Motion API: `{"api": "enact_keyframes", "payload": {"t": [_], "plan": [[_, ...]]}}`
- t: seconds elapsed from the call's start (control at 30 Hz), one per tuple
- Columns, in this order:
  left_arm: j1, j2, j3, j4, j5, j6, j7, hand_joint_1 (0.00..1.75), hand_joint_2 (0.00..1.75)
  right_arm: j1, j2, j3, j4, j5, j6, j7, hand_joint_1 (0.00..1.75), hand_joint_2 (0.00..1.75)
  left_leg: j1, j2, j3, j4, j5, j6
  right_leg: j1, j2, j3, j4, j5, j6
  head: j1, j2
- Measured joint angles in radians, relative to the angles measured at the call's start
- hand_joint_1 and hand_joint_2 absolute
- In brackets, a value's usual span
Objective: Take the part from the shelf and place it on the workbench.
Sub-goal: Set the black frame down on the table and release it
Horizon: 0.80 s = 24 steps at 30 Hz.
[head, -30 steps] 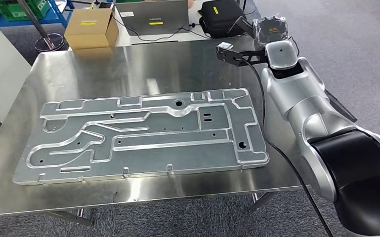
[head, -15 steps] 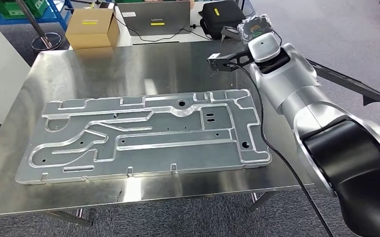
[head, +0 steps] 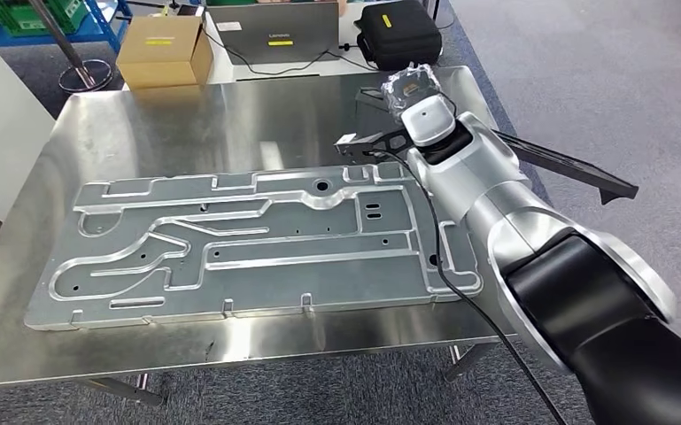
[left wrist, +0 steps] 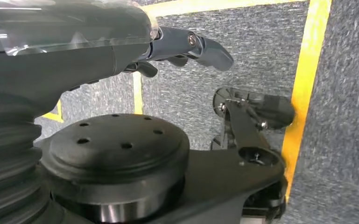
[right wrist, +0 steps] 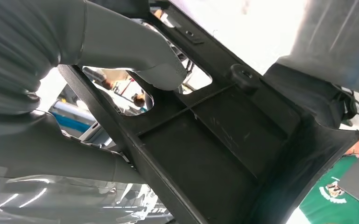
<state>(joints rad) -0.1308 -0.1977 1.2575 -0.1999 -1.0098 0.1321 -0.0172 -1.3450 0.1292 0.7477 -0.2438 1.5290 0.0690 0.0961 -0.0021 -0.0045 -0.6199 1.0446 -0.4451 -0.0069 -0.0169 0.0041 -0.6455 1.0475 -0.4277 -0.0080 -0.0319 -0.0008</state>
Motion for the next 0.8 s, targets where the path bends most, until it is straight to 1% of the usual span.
{"api": "enact_keyframes", "payload": {"t": [0.03, 0.07, 0.1, 0.13, 0.17, 0.2, 0.23, 0.27, 0.3, 0.33, 0.37, 0.4, 0.43, 0.5, 0.53, 0.57, 0.63, 0.67, 0.7, 0.73, 0.77, 0.8], "plan": [[0.000, 0.000, -0.001, 0.000, 0.000, 0.000, 0.000, 0.00, 1.75, 0.000, 0.004, 0.000, 0.000, 0.000, 0.000, 0.000, 1.75, 1.75, 0.002, 0.000, -0.012, 0.028, -0.019, -0.006, -0.003, -0.001, 0.001, -0.003, 0.001, -0.005, 0.000, 0.000], [0.001, 0.000, -0.002, 0.000, 0.000, 0.000, 0.000, 0.00, 1.75, 0.000, 0.007, 0.000, 0.000, 0.000, 0.000, 0.001, 1.75, 1.75, 0.004, 0.000, -0.033, 0.077, -0.048, -0.012, -0.004, -0.003, 0.003, -0.004, 0.002, -0.009, -0.001, 0.000], [0.001, -0.001, -0.003, 0.000, 0.000, 0.000, 0.000, 0.00, 1.75, 0.001, 0.009, 0.000, 0.000, 0.000, 0.000, 0.001, 1.75, 1.75, 0.007, 0.000, -0.062, 0.141, -0.079, -0.018, -0.004, -0.003, 0.002, -0.005, 0.002, -0.011, -0.001, 0.000], [0.001, -0.001, -0.004, 0.000, 0.000, 0.000, 0.001, 0.00, 1.75, 0.003, 0.012, 0.000, 0.000, 0.000, 0.000, 0.002, 1.75, 1.75, 0.010, 0.000, -0.091, 0.206, -0.104, -0.022, -0.004, -0.003, 0.002, -0.004, 0.001, -0.012, -0.001, 0.000], [0.001, -0.001, -0.005, 0.000, 0.000, 0.000, 0.001, 0.00, 1.75, 0.006, 0.014, 0.000, 0.001, 0.000, 0.000, 0.002, 1.75, 1.75, 0.012, 0.000, -0.114, 0.251, -0.115, -0.025, -0.004, -0.003, 0.002, -0.004, 0.001, -0.012, -0.001, 0.000], [0.001, -0.001, -0.005, 0.000, 0.000, 0.000, 0.001, 0.00, 1.75, 0.008, 0.016, 0.000, 0.001, -0.001, -0.001, 0.002, 1.75, 1.75, 0.014, 0.000, -0.121, 0.260, -0.106, -0.026, -0.005, -0.002, 0.003, -0.004, 0.001, -0.011, -0.001, 0.000], [0.001, -0.001, -0.006, 0.000, 0.000, 0.000, 0.001, 0.00, 1.75, 0.010, 0.018, 0.000, 0.002, -0.003, -0.002, 0.001, 1.75, 1.75, 0.015, 0.001, -0.108, 0.229, -0.079, -0.027, -0.005, -0.002, 0.004, -0.003, 0.000, -0.010, -0.001, 0.000], [0.001, 0.000, -0.006, 0.000, 0.000, 0.000, 0.000, 0.00, 1.75, 0.011, 0.021, 0.000, 0.002, -0.006, -0.004, 0.000, 1.75, 1.75, 0.016, 0.001, -0.080, 0.166, -0.041, -0.025, -0.006, -0.001, 0.005, -0.003, -0.001, -0.009, -0.001, 0.000], [0.001, 0.000, -0.006, 0.000, 0.000, 0.000, 0.000, 0.00, 1.75, 0.012, 0.025, 0.000, 0.002, -0.011, -0.007, 0.000, 1.75, 1.75, 0.016, 0.001, -0.047, 0.095, -0.011, -0.023, -0.006, -0.001, 0.007, -0.003, -0.002, -0.006, -0.001, 0.000], [0.001, 0.000, -0.006, 0.000, 0.000, 0.000, -0.001, 0.00, 1.75, 0.013, 0.032, 0.000, 0.002, -0.016, -0.013, 0.000, 1.75, 1.75, 0.014, 0.001, -0.018, 0.036, 0.009, -0.019, -0.005, 0.001, 0.007, -0.003, -0.003, -0.002, -0.001, 0.000], [-0.001, 0.000, -0.006, 0.000, 0.000, 0.000, -0.002, 0.00, 1.75, 0.015, 0.039, -0.001, 0.002, -0.020, -0.019, 0.002, 1.75, 1.75, 0.012, 0.001, -0.001, 0.000, 0.016, -0.015, -0.005, 0.002, 0.006, -0.003, -0.002, 0.003, 0.000, 0.000], [-0.002, 0.000, -0.006, 0.000, -0.001, 0.000, -0.002, 0.00, 1.75, 0.021, 0.048, -0.001, 0.003, -0.024, -0.025, 0.003, 1.75, 1.75, 0.009, 0.000, 0.004, -0.014, 0.014, -0.010, -0.004, 0.003, 0.005, -0.005, 0.000, 0.009, 0.000, 0.000], [-0.003, -0.001, -0.006, 0.000, -0.002, 0.000, -0.003, 0.00, 1.75, 0.028, 0.058, -0.002, 0.003, -0.027, -0.030, 0.004, 1.75, 1.75, 0.007, -0.001, 0.006, -0.019, 0.014, -0.004, -0.004, 0.004, 0.004, -0.008, 0.002, 0.015, 0.000, 0.000], [-0.005, -0.001, -0.006, 0.000, -0.005, 0.000, -0.004, 0.00, 1.75, 0.044, 0.075, -0.004, 0.003, -0.032, -0.035, 0.005, 1.75, 1.75, 0.011, 0.000, 0.011, -0.030, 0.021, 0.010, -0.005, 0.003, 0.004, -0.005, -0.005, 0.027, 0.000, 0.000], [-0.005, -0.002, -0.006, 0.001, -0.006, 0.000, -0.005, 0.00, 1.75, 0.050, 0.083, -0.005, 0.003, -0.034, -0.036, 0.006, 1.75, 1.75, 0.012, 0.000, 0.014, -0.037, 0.025, 0.017, -0.005, 0.002, -0.004, 0.015, -0.019, 0.030, 0.001, 0.000], [-0.006, -0.003, -0.006, 0.001, -0.006, 0.001, -0.005, 0.00, 1.75, 0.055, 0.091, -0.005, 0.003, -0.034, -0.036, 0.006, 1.75, 1.75, 0.013, 0.001, 0.017, -0.042, 0.027, 0.023, -0.004, 0.001, -0.023, 0.056, -0.045, 0.032, 0.001, 0.000], [-0.008, -0.004, -0.006, 0.001, -0.008, 0.002, -0.005, 0.00, 1.75, 0.069, 0.105, -0.006, 0.004, -0.033, -0.035, 0.006, 1.75, 1.75, 0.010, 0.001, 0.017, -0.042, 0.027, 0.028, -0.004, 0.001, -0.082, 0.180, -0.104, 0.031, 0.002, 0.000], [-0.008, -0.005, -0.006, 0.001, -0.008, 0.003, -0.005, 0.00, 1.75, 0.079, 0.112, -0.006, 0.005, -0.031, -0.033, 0.006, 1.75, 1.75, 0.008, 0.000, 0.017, -0.041, 0.026, 0.029, -0.004, 0.000, -0.108, 0.234, -0.121, 0.030, 0.002, 0.000], [-0.007, -0.006, -0.006, 0.001, -0.008, 0.004, -0.004, 0.00, 1.75, 0.090, 0.118, -0.006, 0.006, -0.028, -0.029, 0.006, 1.75, 1.75, 0.007, -0.001, 0.017, -0.039, 0.025, 0.031, -0.003, 0.000, -0.120, 0.257, -0.121, 0.029, 0.002, 0.000], [-0.007, -0.008, -0.006, 0.001, -0.009, 0.005, -0.004, 0.00, 1.75, 0.101, 0.125, -0.006, 0.008, -0.024, -0.025, 0.006, 1.75, 1.75, 0.007, -0.003, 0.017, -0.036, 0.023, 0.031, -0.003, 0.000, -0.115, 0.243, -0.102, 0.027, 0.002, 0.000], [-0.006, -0.010, -0.006, 0.001, -0.009, 0.006, -0.004, 0.00, 1.75, 0.109, 0.131, -0.006, 0.009, -0.019, -0.020, 0.007, 1.75, 1.75, 0.006, -0.005, 0.017, -0.033, 0.021, 0.030, -0.003, 0.000, -0.092, 0.195, -0.070, 0.023, 0.002, 0.000], [-0.005, -0.013, -0.006, 0.001, -0.009, 0.006, -0.005, 0.00, 1.75, 0.115, 0.138, -0.006, 0.009, -0.015, -0.016, 0.007, 1.75, 1.75, 0.005, -0.007, 0.017, -0.029, 0.018, 0.028, -0.001, 0.000, -0.061, 0.127, -0.037, 0.017, 0.002, 0.000]]}}
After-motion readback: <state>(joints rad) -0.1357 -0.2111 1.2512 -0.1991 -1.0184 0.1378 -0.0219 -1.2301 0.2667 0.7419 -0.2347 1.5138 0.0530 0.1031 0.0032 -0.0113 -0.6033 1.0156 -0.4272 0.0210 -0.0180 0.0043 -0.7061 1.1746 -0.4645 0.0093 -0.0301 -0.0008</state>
